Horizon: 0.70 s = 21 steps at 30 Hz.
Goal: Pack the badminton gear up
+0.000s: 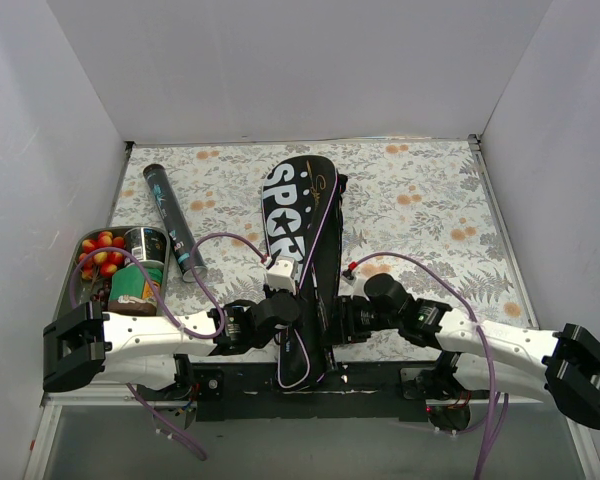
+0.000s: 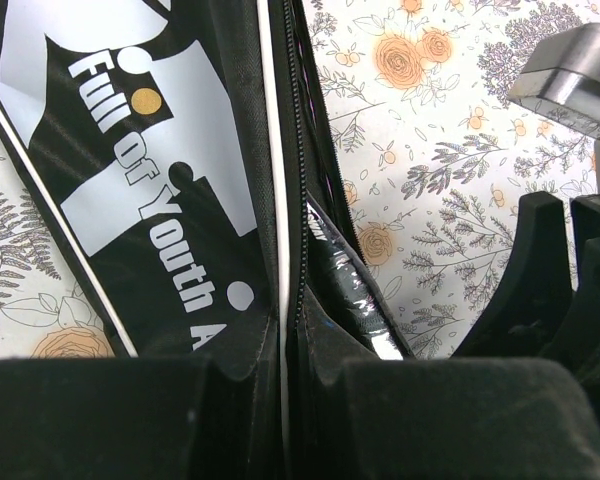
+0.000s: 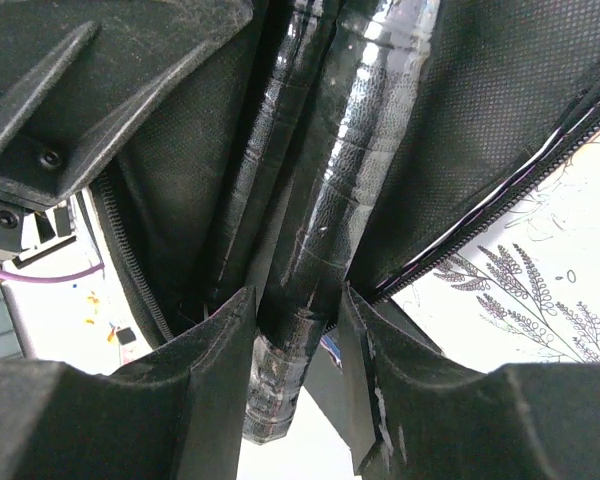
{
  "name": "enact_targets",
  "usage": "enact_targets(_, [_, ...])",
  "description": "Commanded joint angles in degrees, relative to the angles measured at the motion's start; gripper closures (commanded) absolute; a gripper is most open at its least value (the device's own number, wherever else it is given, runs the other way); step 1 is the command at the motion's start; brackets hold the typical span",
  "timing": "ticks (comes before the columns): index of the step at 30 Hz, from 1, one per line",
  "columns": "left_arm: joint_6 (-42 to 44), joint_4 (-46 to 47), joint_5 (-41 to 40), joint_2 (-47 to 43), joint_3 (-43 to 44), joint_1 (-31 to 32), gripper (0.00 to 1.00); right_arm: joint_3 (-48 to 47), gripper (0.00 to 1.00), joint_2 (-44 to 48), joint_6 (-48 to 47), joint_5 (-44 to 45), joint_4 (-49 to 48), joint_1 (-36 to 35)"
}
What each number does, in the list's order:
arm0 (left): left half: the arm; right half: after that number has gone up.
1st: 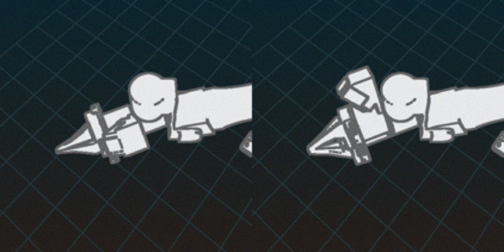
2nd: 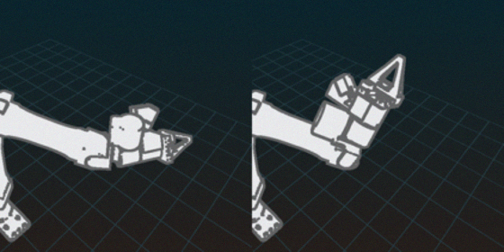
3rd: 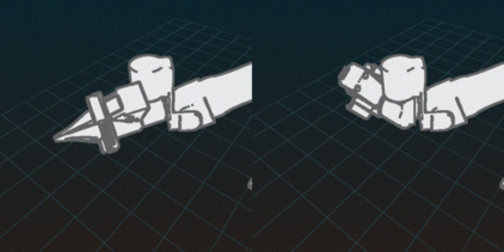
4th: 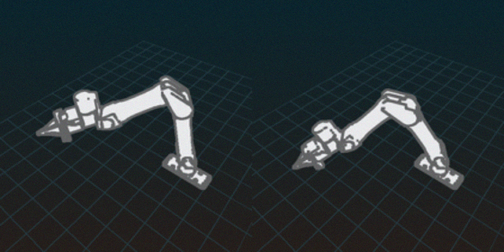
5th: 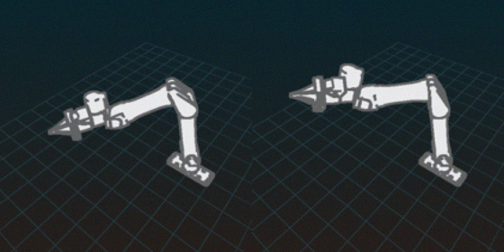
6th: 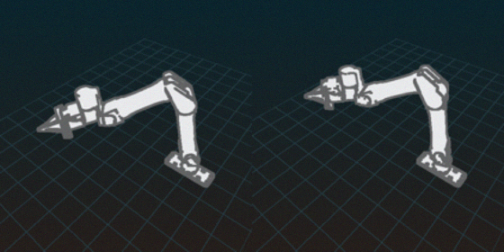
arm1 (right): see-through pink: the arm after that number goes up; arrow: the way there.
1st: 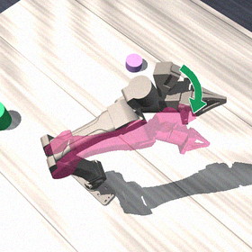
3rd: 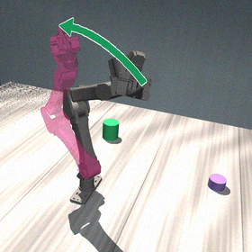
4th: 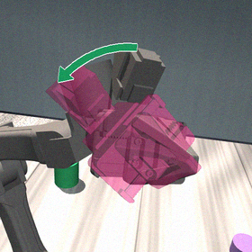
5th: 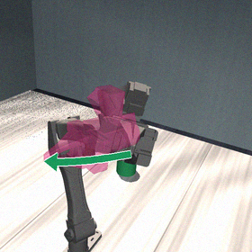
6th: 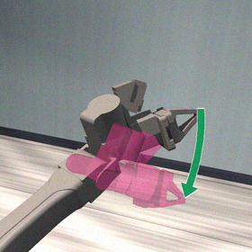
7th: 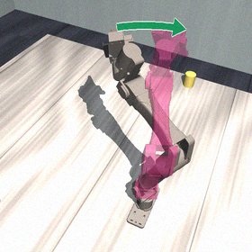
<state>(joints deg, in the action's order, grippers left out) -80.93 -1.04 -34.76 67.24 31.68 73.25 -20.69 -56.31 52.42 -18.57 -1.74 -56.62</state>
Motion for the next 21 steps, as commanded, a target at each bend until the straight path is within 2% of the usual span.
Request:
enact_targets(1, [0.2,4.1,-1.7,-1.9,2.1,0.2,1.00,1.3,0.58,-1.4,0.8,-0.3,-5.5,-1.0])
enact_targets(3, [0.2,3.9,-1.6,-1.9,2.2,0.2,1.00,1.1,0.64,-1.8,1.4,0.1,-6.2,-1.6])
enact_targets(4, [0.2,3.9,-1.6,-2.0,2.0,0.2,1.00,0.8,0.72,-1.9,1.5,0.4,-6.3,-1.7])
enact_targets(7, [-0.4,4.0,-1.0,-1.6,1.7,0.2,1.00,-0.4,0.80,-1.9,2.1,1.2,-7.1,-2.0])
enact_targets(13, [-3.3,6.0,0.4,0.8,0.0,0.2,1.00,-3.6,0.88,-4.9,2.5,2.7,-9.6,-2.1])
enact_targets(21, [-4.6,10.1,3.0,4.4,-0.7,0.7,1.00,-4.0,0.92,-11.6,4.7,0.6,-21.4,-2.3])
